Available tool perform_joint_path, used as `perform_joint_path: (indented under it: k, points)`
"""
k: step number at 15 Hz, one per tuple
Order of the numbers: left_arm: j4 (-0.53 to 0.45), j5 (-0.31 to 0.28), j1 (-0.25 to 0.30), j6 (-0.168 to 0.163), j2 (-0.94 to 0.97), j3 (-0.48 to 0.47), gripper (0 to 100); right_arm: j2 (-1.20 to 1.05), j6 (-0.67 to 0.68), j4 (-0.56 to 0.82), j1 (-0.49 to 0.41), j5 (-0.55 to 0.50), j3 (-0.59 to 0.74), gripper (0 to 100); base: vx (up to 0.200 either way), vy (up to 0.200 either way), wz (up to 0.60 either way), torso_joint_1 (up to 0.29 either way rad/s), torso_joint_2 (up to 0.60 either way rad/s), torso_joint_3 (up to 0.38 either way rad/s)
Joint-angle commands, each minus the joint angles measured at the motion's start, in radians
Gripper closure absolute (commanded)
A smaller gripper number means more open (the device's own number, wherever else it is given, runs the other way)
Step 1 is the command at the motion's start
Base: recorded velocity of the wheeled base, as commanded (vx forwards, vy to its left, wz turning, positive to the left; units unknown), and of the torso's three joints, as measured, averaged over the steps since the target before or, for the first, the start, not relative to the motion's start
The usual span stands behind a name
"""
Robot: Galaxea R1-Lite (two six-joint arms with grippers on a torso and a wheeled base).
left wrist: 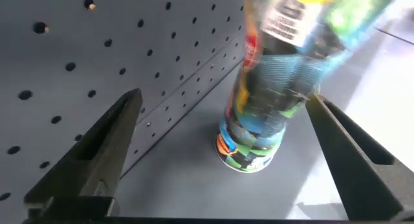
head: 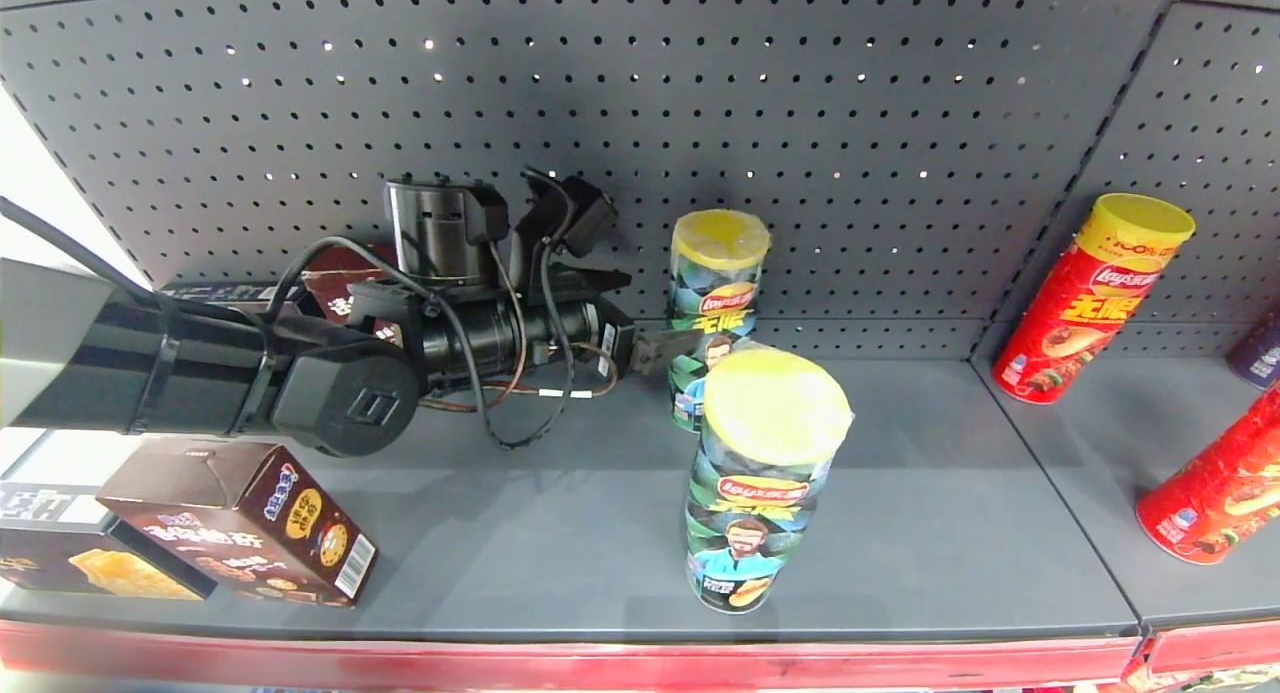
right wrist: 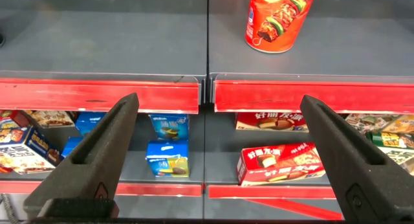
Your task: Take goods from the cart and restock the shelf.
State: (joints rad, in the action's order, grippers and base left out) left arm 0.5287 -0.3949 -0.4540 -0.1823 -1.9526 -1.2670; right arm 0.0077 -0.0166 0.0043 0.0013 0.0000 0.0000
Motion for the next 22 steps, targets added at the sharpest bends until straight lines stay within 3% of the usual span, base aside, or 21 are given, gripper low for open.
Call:
perform_joint_path:
  k: [1, 10, 17, 20, 22]
  points:
    - [0.0, 0.001, 0.003, 0.0, 0.001, -0.002, 0, 0.002, 0.0, 0.0, 0.0, 0.0, 0.0, 0, 0.0, 0.0, 0.0, 0.0, 0.0, 0.0]
    - [0.002, 0.022, 0.038, 0.0, -0.003, 0.005, 0, 0.002, 0.0, 0.0, 0.0, 0.0, 0.0, 0, 0.0, 0.0, 0.0, 0.0, 0.0, 0.0]
    - [0.005, 0.031, 0.028, 0.0, 0.041, 0.057, 0, 0.002, 0.0, 0.0, 0.0, 0.0, 0.0, 0, 0.0, 0.0, 0.0, 0.0, 0.0, 0.0]
    - [-0.01, 0.057, 0.017, 0.0, 0.083, 0.083, 0, 0.002, 0.0, -0.001, 0.0, 0.0, 0.0, 0, 0.0, 0.0, 0.0, 0.0, 0.0, 0.0]
    - [-0.056, 0.122, -0.009, 0.001, 0.095, 0.077, 0, 0.002, 0.001, 0.0, 0.0, 0.0, 0.0, 0, 0.0, 0.0, 0.0, 0.0, 0.0, 0.0]
